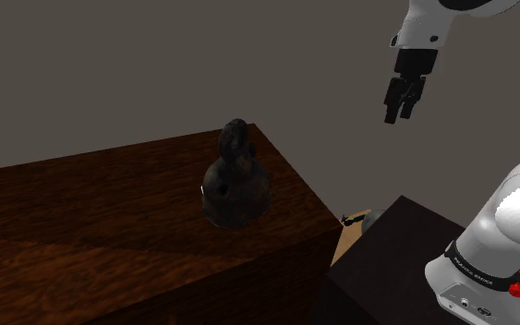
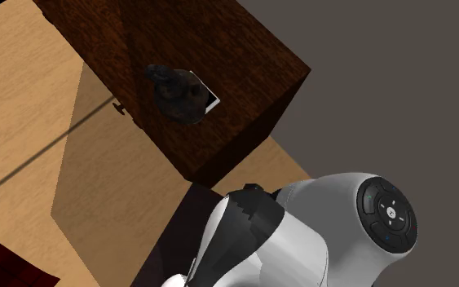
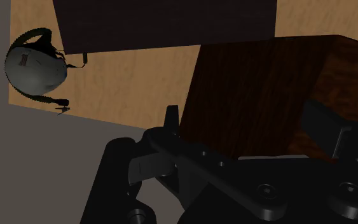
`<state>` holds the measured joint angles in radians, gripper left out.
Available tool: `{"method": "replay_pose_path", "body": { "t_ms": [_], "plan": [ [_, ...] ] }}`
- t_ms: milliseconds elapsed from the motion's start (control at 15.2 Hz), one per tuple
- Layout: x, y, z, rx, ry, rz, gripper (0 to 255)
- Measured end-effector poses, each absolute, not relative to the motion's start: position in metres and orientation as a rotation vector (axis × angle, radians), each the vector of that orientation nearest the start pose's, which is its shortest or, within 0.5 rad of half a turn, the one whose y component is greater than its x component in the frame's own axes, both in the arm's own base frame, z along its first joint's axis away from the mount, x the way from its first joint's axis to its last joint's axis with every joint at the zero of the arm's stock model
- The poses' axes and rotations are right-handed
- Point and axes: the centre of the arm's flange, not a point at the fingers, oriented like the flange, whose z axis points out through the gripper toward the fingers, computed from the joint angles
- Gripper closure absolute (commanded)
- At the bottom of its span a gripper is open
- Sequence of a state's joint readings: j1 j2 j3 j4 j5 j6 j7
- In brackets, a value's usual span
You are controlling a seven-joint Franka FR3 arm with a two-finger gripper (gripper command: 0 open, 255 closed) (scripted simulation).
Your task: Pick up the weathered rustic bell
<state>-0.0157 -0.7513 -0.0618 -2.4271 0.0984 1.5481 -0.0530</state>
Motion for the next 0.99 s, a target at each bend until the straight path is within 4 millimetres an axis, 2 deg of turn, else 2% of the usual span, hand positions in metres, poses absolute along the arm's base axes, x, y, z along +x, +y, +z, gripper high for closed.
{"method": "replay_pose_path", "body": {
  "t_ms": [132, 264, 462, 990],
  "plan": [
    [0.311, -0.011, 0.547, -2.990, 0.022, 0.182, 0],
    [0.313, 0.009, 0.550, -2.995, 0.053, 0.188, 0],
    [0.322, 0.047, 0.563, -3.002, 0.109, 0.199, 0],
    [0.354, 0.149, 0.581, -3.017, 0.268, 0.228, 0]
  ]
}}
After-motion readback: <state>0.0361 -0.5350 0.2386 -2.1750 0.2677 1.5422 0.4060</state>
